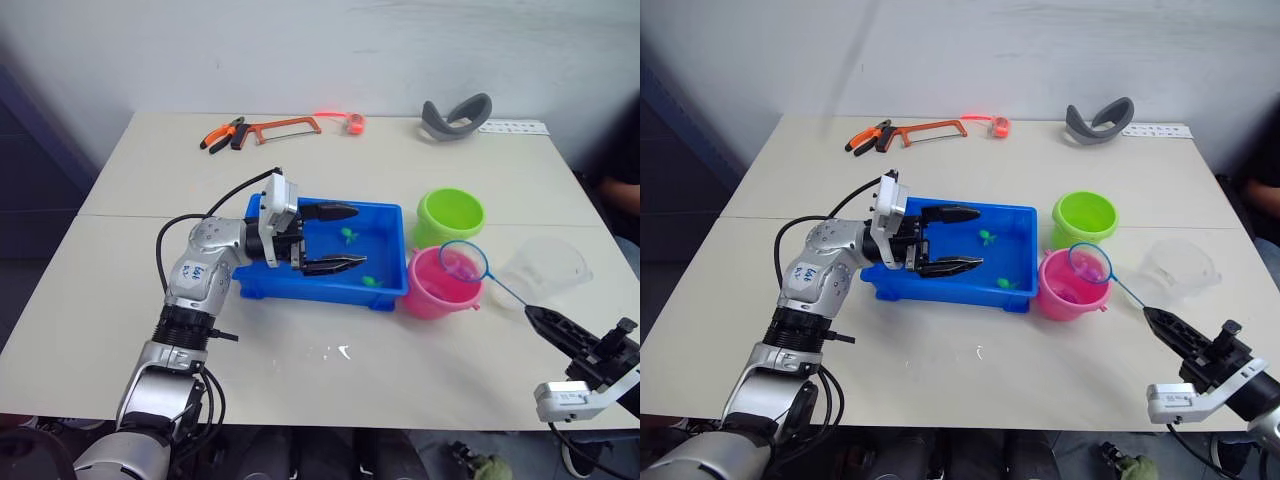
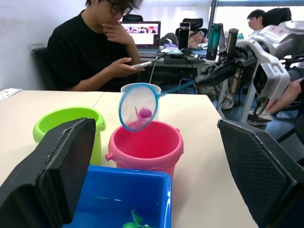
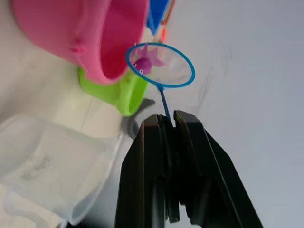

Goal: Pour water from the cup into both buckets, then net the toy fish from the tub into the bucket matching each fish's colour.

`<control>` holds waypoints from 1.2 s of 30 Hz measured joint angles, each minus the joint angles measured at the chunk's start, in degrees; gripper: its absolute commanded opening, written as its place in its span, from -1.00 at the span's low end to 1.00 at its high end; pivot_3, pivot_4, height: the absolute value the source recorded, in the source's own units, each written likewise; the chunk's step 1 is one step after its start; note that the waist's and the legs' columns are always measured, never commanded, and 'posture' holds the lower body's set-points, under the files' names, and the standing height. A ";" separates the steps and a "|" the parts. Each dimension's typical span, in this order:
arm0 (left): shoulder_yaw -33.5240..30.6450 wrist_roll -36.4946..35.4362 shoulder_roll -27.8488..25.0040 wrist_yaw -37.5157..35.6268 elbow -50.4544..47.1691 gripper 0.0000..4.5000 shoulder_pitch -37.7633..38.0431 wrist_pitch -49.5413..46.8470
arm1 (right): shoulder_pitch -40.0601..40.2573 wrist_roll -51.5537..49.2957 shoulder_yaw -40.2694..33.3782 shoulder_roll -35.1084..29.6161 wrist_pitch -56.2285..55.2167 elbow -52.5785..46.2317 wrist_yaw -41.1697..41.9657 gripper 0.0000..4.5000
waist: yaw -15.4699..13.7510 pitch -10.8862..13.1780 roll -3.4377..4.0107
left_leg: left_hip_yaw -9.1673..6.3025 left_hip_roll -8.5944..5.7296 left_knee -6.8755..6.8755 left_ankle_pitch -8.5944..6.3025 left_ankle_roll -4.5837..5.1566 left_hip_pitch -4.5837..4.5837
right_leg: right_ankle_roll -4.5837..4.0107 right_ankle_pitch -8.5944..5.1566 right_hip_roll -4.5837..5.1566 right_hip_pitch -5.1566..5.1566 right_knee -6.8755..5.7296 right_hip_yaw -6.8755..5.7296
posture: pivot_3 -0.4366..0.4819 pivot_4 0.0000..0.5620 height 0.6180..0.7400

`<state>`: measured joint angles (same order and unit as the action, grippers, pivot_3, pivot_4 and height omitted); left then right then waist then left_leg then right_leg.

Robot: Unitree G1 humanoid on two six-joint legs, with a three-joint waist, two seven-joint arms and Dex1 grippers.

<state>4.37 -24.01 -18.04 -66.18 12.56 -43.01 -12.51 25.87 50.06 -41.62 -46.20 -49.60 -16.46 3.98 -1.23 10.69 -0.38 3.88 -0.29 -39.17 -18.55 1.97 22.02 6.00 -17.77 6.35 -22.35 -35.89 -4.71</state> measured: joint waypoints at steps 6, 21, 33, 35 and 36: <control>-0.01 0.00 0.12 0.08 0.54 0.99 -0.24 0.16 | 0.34 3.55 3.16 0.07 1.08 2.91 -4.09 -1.00 | -0.15 0.00 0.00 | 0.01 0.00 0.01 0.01 -0.01 0.00 | -0.02 -0.01 0.00 0.00 0.00 0.01 | -0.05 -0.47 1.00; 0.03 -0.44 0.11 -0.30 1.16 0.99 -0.21 -0.18 | 0.89 6.65 6.87 0.92 5.74 1.39 -8.18 -1.00 | -0.08 0.00 0.01 | 0.07 0.00 0.02 0.01 -0.02 0.00 | -0.02 -0.01 0.00 -0.05 -0.01 0.09 | -0.05 -0.47 1.00; 1.09 -1.01 1.62 -0.86 -1.17 0.99 0.84 -2.54 | -0.31 4.99 7.84 -1.46 9.40 -2.64 -8.80 -1.00 | 0.01 -0.03 0.10 | 0.08 0.06 0.04 0.07 -0.12 -0.08 | -0.05 -0.03 -0.08 -0.05 -0.04 0.14 | -0.05 -0.47 1.00; 1.04 -1.01 1.65 -0.78 -1.17 0.99 0.84 -2.53 | 0.10 4.64 7.45 -1.66 9.62 -2.48 -8.63 -1.00 | -0.23 -0.03 0.10 | 0.05 0.06 0.05 0.07 -0.12 -0.05 | -0.06 -0.03 -0.08 -0.05 -0.03 0.11 | -0.05 -0.47 1.00; 1.04 -1.01 1.65 -0.73 -1.16 0.99 0.84 -2.54 | 0.42 4.65 7.63 -1.63 9.62 -2.05 -8.61 -1.00 | -0.27 -0.03 0.10 | 0.05 0.03 0.05 0.07 -0.12 -0.04 | -0.06 -0.03 -0.05 -0.05 -0.03 0.11 | -0.05 -0.47 1.00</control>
<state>5.41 -25.02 -16.39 -66.91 11.39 -42.16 -15.05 26.30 54.71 -33.99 -47.83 -39.98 -18.51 -4.63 -1.50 10.66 -0.28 3.93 -0.26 -39.12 -18.49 1.85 21.98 5.94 -17.80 6.30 -22.41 -35.92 -4.61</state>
